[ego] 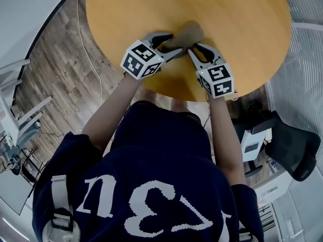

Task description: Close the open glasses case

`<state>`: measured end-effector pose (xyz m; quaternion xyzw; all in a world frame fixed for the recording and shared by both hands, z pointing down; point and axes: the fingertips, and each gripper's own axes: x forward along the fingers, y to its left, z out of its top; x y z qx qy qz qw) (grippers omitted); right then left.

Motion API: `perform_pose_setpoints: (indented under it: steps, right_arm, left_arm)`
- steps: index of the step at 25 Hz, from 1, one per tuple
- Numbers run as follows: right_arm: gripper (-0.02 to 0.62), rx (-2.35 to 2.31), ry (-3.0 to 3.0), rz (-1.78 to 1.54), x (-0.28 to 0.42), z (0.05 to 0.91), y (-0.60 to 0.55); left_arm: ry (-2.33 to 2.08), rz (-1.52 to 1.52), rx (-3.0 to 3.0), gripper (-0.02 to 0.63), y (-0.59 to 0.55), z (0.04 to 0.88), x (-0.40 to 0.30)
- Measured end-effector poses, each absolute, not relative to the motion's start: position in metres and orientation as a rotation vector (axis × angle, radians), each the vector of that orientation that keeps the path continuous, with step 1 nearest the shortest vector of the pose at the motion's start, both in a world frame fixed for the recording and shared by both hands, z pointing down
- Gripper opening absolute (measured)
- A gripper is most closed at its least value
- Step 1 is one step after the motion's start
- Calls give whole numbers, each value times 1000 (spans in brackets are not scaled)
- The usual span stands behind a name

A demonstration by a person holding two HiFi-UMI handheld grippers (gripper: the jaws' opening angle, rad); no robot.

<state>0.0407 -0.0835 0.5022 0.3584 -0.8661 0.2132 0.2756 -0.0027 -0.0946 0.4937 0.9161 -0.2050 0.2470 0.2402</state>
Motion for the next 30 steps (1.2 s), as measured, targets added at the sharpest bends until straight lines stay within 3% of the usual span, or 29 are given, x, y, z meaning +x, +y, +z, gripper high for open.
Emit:
perform_pose_setpoints:
  steps: [17, 30]
  right_arm:
    - [152, 936, -2314, 558, 52, 504, -80]
    - [173, 862, -2315, 716, 34, 524, -39]
  left_arm:
    - [-592, 862, 2427, 284, -111, 507, 17]
    - [-646, 579, 2311, 284, -120, 503, 19]
